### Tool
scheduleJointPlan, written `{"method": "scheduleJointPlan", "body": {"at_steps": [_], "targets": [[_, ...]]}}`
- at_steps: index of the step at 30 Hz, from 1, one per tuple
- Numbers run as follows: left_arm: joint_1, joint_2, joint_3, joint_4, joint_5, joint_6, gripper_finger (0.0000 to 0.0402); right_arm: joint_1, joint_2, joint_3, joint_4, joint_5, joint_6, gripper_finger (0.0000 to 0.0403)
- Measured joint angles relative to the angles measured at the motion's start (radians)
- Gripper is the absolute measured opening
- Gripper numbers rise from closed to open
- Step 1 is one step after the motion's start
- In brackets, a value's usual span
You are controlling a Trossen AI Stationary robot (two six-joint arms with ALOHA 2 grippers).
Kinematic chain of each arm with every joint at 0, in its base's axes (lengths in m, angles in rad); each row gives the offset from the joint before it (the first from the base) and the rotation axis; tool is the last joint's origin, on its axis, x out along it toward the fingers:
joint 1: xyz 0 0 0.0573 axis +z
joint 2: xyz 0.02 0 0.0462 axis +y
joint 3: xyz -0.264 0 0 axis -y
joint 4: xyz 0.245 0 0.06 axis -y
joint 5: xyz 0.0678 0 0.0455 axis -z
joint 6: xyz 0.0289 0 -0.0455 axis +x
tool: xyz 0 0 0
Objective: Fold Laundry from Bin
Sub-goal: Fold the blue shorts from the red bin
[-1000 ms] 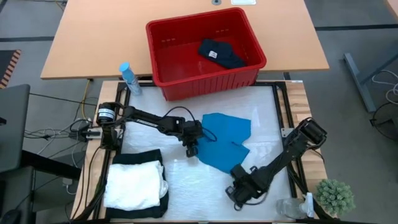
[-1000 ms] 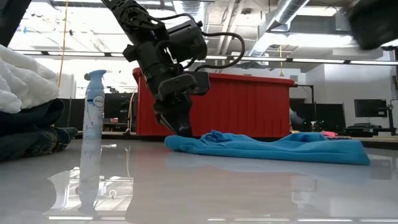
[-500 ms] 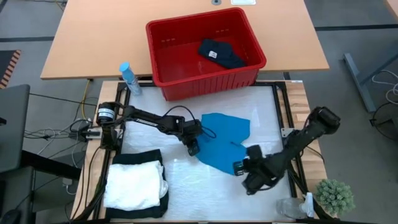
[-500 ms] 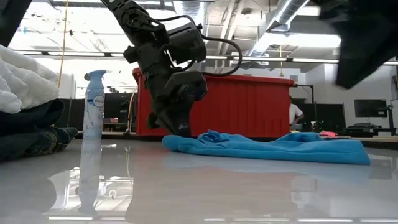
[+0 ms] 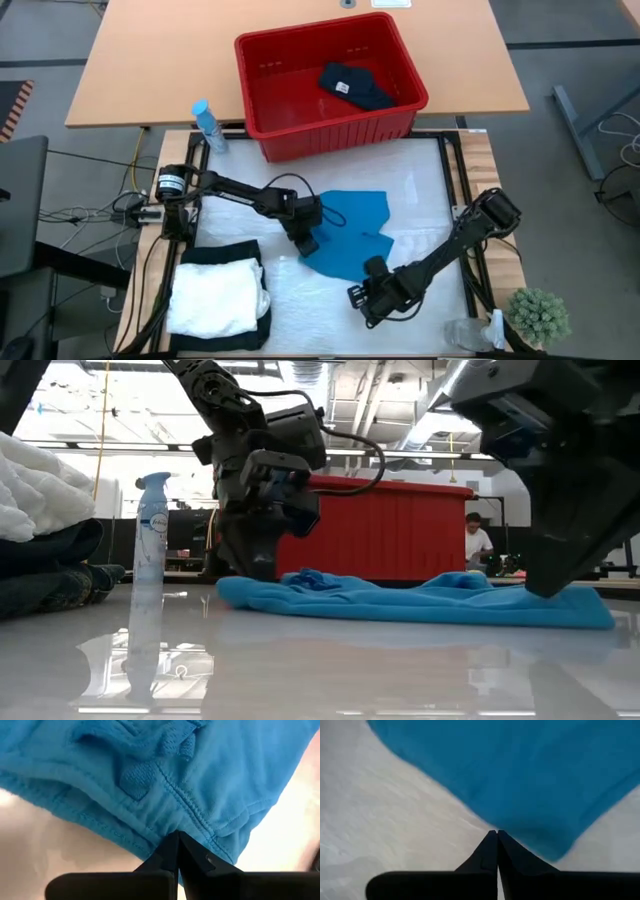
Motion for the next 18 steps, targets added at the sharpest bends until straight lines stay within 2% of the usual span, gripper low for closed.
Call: {"method": "scheduleJointPlan", "body": {"at_steps": [5, 11, 14, 18], "targets": [[-0.001, 0.001, -0.001, -0.022, 0.062, -0.06, 0.0, -0.018, -0.049, 0.0, -0.067, 0.02, -0.08, 0.0026], [0.008, 0.004, -0.003, 0.082, 0.104, -0.175, 0.0, -0.036, -0.165, 0.001, -0.274, 0.038, -0.1, 0.003], [0.019, 0.005, -0.003, 0.115, 0.124, -0.229, 0.0, -0.035, -0.212, 0.001, -0.274, 0.039, -0.085, 0.0028], [0.039, 0.005, -0.003, 0.14, 0.128, -0.283, 0.0, -0.018, -0.212, 0.002, -0.218, 0.038, -0.076, 0.0019]]}}
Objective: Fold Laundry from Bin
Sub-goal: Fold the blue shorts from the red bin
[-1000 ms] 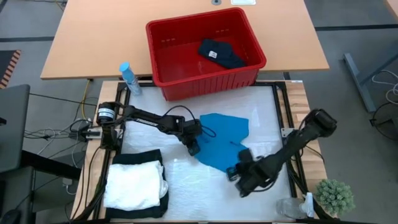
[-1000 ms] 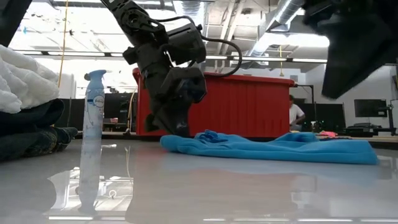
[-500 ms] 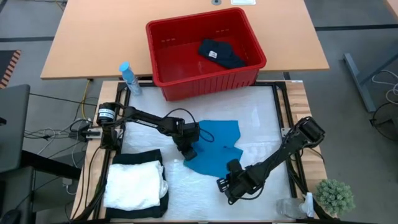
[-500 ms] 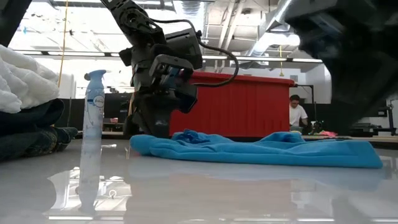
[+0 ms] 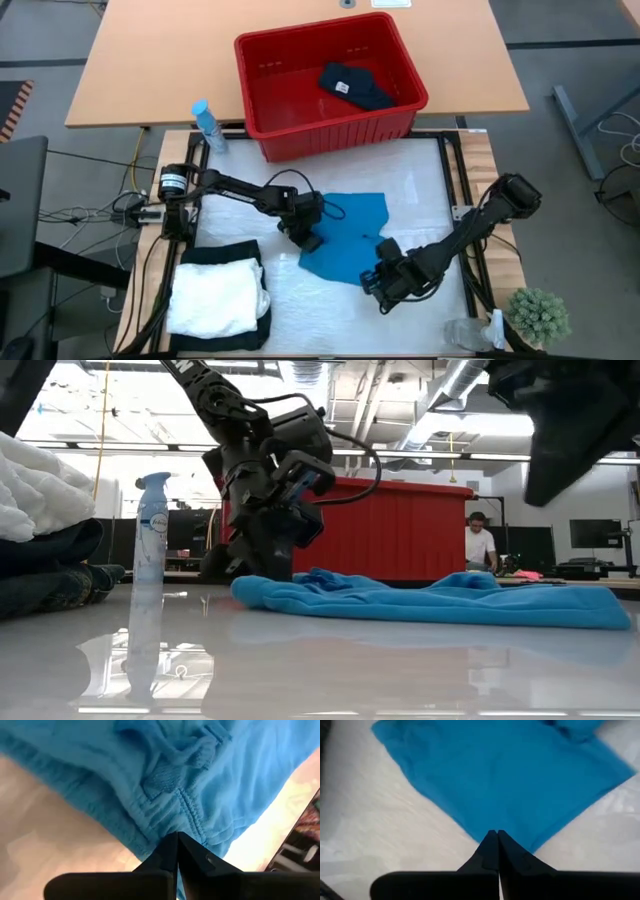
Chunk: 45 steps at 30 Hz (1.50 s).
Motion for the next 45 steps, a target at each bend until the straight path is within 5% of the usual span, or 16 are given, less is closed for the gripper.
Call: {"method": "scheduleJointPlan", "body": {"at_steps": [13, 25, 31, 37, 45], "targets": [[0.048, -0.007, 0.002, 0.016, 0.11, -0.077, 0.0, 0.011, 0.207, -0.001, 0.106, -0.076, 0.113, 0.0037], [0.145, -0.035, 0.002, 0.012, 0.376, 0.035, 0.0, -0.005, 0.241, -0.004, 0.073, -0.125, 0.106, 0.0035], [0.262, -0.126, 0.003, 0.051, 0.228, 0.148, 0.0, -0.005, 0.24, -0.005, 0.045, -0.127, 0.105, 0.0036], [0.362, -0.174, 0.01, 0.071, -0.112, 0.43, 0.0007, -0.005, 0.24, -0.005, 0.051, -0.134, 0.1, 0.003], [0.382, -0.173, 0.016, 0.062, -0.151, 0.76, 0.011, -0.005, 0.24, -0.006, 0.075, -0.136, 0.096, 0.0033]]}}
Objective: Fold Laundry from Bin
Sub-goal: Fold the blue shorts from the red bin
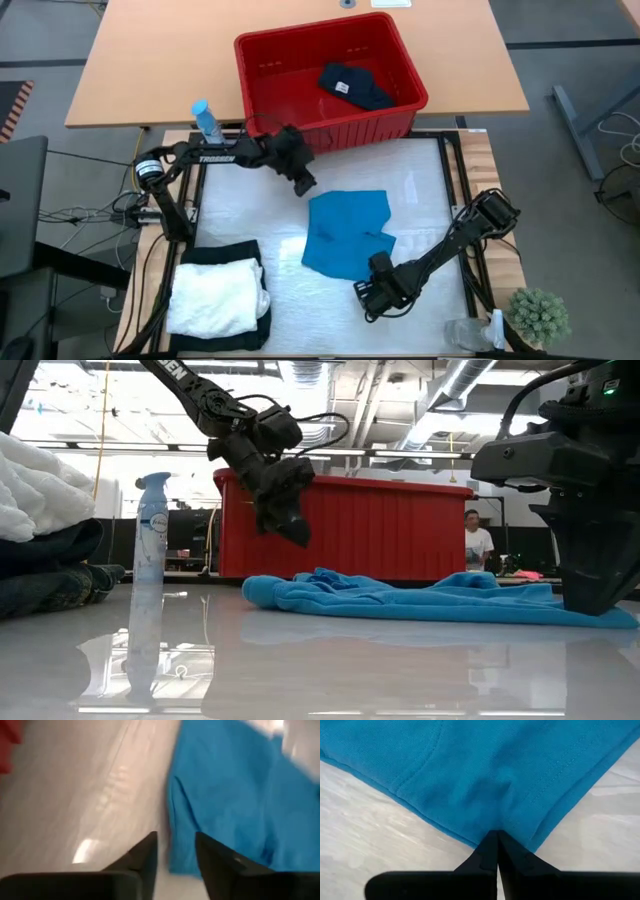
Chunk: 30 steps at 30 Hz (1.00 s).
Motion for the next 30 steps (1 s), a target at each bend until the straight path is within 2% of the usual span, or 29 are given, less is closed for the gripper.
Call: {"method": "scheduleJointPlan", "body": {"at_steps": [3, 7, 12, 18, 24, 27, 30], "targets": [[-0.031, 0.002, 0.0, -0.047, -0.066, 0.117, 0.0161, 0.0, 0.0, 0.0, 0.001, 0.0, -0.001, 0.0033], [-0.076, 0.017, 0.0, -0.046, -0.144, 0.182, 0.0217, 0.0, 0.0, 0.0, 0.002, 0.0, -0.002, 0.0031], [-0.11, 0.078, 0.0, -0.033, -0.148, 0.213, 0.0243, 0.0, 0.0, 0.0, 0.008, 0.0, -0.002, 0.003], [-0.114, 0.16, -0.001, -0.03, -0.152, 0.228, 0.0245, 0.0, 0.0, 0.0, 0.012, 0.0, -0.002, 0.0031], [-0.101, 0.17, -0.001, -0.021, -0.139, 0.227, 0.0237, 0.0, 0.0, 0.0, 0.019, 0.0, -0.017, 0.003], [-0.088, 0.171, 0.0, -0.052, -0.069, 0.217, 0.02, 0.0, 0.0, 0.0, 0.028, 0.0, -0.052, 0.003], [-0.09, 0.187, -0.008, -0.05, -0.023, 0.214, 0.0137, -0.005, 0.0, 0.0, 0.025, 0.001, -0.081, 0.0029]]}}
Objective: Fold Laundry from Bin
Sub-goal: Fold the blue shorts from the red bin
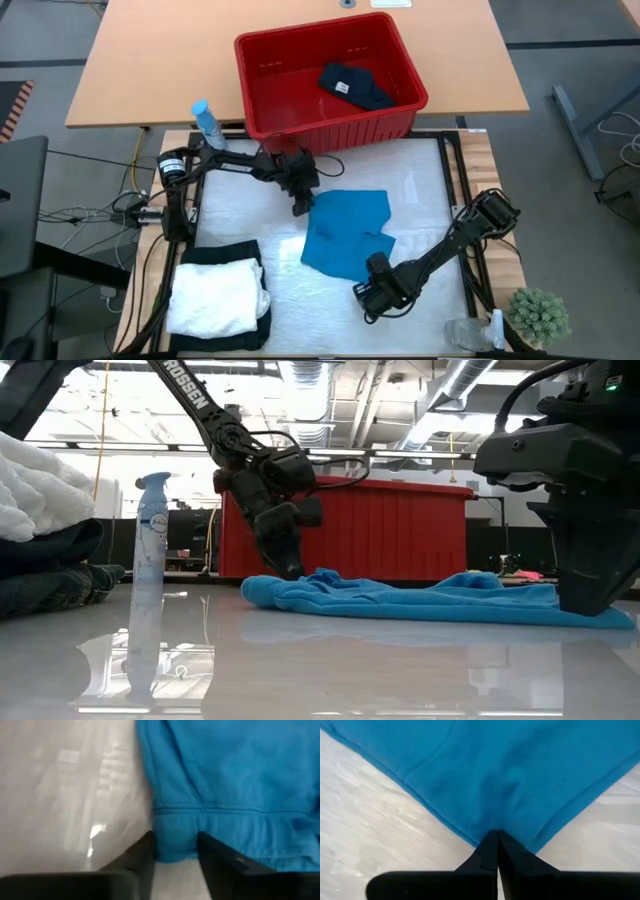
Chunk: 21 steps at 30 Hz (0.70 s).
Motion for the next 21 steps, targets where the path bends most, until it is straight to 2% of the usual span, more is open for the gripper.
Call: {"method": "scheduleJointPlan", "body": {"at_steps": [4, 7, 10, 13, 18, 21], "targets": [[-0.01, 0.027, 0.004, 0.029, 0.048, -0.022, 0.0054, -0.003, 0.0, 0.001, -0.005, 0.0, -0.023, 0.003], [-0.007, 0.03, 0.005, 0.019, 0.039, -0.069, 0.0013, -0.007, -0.008, 0.004, -0.01, 0.039, -0.028, 0.0028], [-0.001, 0.025, 0.005, 0.005, 0.009, -0.071, 0.0011, -0.002, -0.048, 0.03, -0.039, 0.167, -0.065, 0.0027], [0.012, 0.024, 0.004, -0.004, 0.013, -0.086, 0.0012, -0.017, -0.112, 0.058, -0.158, 0.246, -0.092, 0.0029], [0.023, 0.023, 0.005, -0.036, 0.004, -0.097, 0.001, -0.095, -0.247, 0.065, -0.46, 0.281, -0.049, 0.0026], [0.023, 0.023, 0.004, -0.042, -0.006, -0.098, 0.0011, -0.197, -0.346, 0.022, -0.518, 0.264, -0.196, 0.0023]]}}
